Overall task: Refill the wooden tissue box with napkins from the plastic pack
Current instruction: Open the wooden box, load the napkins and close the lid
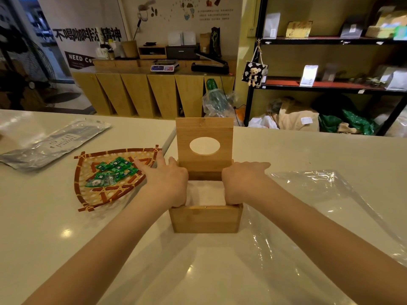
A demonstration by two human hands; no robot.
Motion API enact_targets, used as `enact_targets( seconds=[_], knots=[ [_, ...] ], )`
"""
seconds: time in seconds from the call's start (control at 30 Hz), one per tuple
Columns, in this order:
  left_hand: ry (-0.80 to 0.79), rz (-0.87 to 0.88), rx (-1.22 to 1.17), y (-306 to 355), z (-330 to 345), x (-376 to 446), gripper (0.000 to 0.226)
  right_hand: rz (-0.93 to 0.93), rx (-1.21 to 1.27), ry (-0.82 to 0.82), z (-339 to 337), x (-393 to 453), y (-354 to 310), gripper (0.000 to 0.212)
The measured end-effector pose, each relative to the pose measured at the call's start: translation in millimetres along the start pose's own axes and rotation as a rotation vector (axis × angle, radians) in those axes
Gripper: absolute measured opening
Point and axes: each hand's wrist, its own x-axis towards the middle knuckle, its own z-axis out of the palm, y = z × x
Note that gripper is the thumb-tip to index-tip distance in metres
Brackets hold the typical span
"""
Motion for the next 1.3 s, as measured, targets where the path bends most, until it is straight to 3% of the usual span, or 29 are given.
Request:
enact_targets(
  seconds=[0.27, 0.4, 0.5, 0.63, 0.93, 1.03, 1.1, 1.17, 1.3],
  knots=[
    [-0.047, -0.031, 0.066, 3.4, 0.8, 6.7, 0.061, 0.044, -0.071, 0.025, 5.7, 1.9, -2.8, 0.041],
    [0.012, 0.003, 0.075, 0.0, 2.0, 6.0, 0.05, 0.028, -0.03, 0.051, 5.5, -2.3, -0.9, 0.034],
    [0.043, 0.019, 0.084, -3.5, 0.7, 1.6, 0.042, 0.05, -0.038, 0.088, 4.2, -3.9, 0.8, 0.042],
    [-0.035, -0.014, 0.079, -2.4, -1.5, 0.8, 0.049, 0.086, -0.029, 0.027, 6.1, 3.1, -2.7, 0.051],
    [0.005, -0.029, 0.111, 4.7, 5.3, 4.9, 0.041, 0.144, -0.035, 0.037, 12.3, 3.0, -6.9, 0.052],
    [-0.011, -0.017, 0.102, 2.7, 3.2, 2.0, 0.043, 0.086, 0.095, 0.051, 14.8, 2.3, -4.9, 0.044],
    [-0.024, -0.021, 0.069, -0.1, -2.5, -5.6, 0.04, 0.011, 0.372, 0.118, 17.9, -2.8, 3.2, 0.043],
    [0.079, -0.026, 0.03, -2.1, -11.4, -17.5, 0.037, -0.097, 0.648, 0.182, 20.2, -15.4, 18.6, 0.047],
    [0.581, 0.111, -0.2, 14.9, -28.0, -59.5, 0.031, -0.299, 0.772, 0.283, 42.2, -50.6, 58.9, 0.059]
  ],
)
